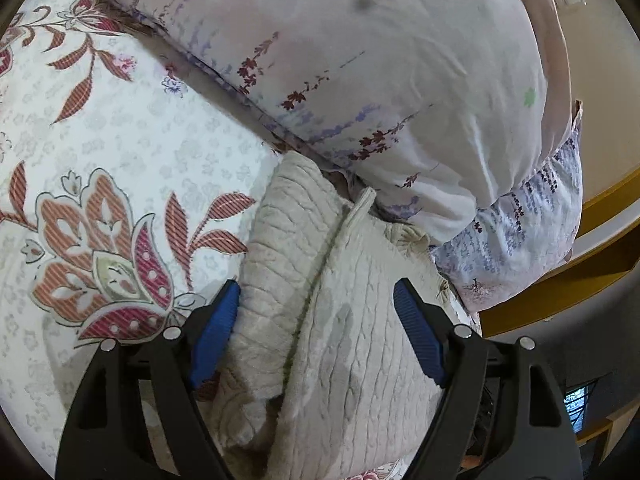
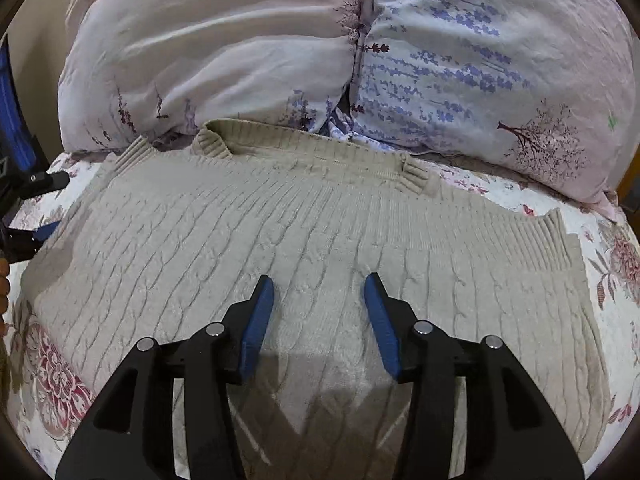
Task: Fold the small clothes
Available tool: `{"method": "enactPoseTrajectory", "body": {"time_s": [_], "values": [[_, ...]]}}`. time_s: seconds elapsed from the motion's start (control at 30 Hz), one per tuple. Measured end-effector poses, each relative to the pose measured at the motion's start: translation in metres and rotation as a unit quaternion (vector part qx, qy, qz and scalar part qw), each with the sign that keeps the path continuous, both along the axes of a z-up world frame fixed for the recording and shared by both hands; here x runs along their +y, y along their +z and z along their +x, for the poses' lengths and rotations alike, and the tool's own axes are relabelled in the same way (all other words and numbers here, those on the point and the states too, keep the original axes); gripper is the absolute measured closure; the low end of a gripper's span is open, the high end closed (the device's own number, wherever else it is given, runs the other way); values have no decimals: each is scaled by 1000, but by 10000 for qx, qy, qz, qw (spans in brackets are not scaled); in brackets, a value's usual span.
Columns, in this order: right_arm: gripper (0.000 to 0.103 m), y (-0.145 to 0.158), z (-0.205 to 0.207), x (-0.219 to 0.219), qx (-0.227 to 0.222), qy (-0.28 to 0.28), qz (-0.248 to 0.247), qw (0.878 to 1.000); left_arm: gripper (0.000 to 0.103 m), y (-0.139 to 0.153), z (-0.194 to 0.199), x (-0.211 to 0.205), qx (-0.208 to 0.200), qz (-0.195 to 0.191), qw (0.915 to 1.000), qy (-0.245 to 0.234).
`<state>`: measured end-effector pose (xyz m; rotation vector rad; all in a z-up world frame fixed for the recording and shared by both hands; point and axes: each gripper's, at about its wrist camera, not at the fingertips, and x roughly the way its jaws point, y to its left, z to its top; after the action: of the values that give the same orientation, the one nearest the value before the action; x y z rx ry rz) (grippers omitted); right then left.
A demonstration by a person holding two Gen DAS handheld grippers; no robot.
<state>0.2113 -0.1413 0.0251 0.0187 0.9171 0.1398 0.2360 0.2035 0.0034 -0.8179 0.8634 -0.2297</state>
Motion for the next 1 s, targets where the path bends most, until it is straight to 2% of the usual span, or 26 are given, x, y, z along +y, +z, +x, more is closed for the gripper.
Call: {"method": "enactPoseTrajectory", "body": {"time_s": [0.13,0.27,0.4,0.47,0.53,0.7,0.9,0.93,1.0], "values": [[53,-1,-1,-1,-14,2,53,10000,28,0,2,-2,10,-28,10000,-2],[53,-1,-1,-1,-33,-13,93,10000,46,-5,5,-8,79,-179,9998,-49],[53,0,-3,-2,-33,-12,121,9999,59,-9,6,-12,166,-172,9997,-81],[53,0,-3,-2,-36,-14,126,9999,76,-11,8,-13,259,-136,9995,-108],[53,0,-3,-3,-33,-11,132,9999,79,-10,8,-15,233,-148,9995,-152],[52,0,-2,-3,-29,-2,136,9999,84,15,7,-27,-220,-212,9988,-394],[53,2,-2,-5,-11,13,183,9998,87,54,2,-56,-946,-558,9913,-730],[53,5,-2,-9,-7,-6,337,9994,88,60,2,-67,-1064,-622,9890,-819],[53,14,-6,-29,-89,-106,1002,9949,88,69,3,-82,-1198,-694,9858,-950]]}}
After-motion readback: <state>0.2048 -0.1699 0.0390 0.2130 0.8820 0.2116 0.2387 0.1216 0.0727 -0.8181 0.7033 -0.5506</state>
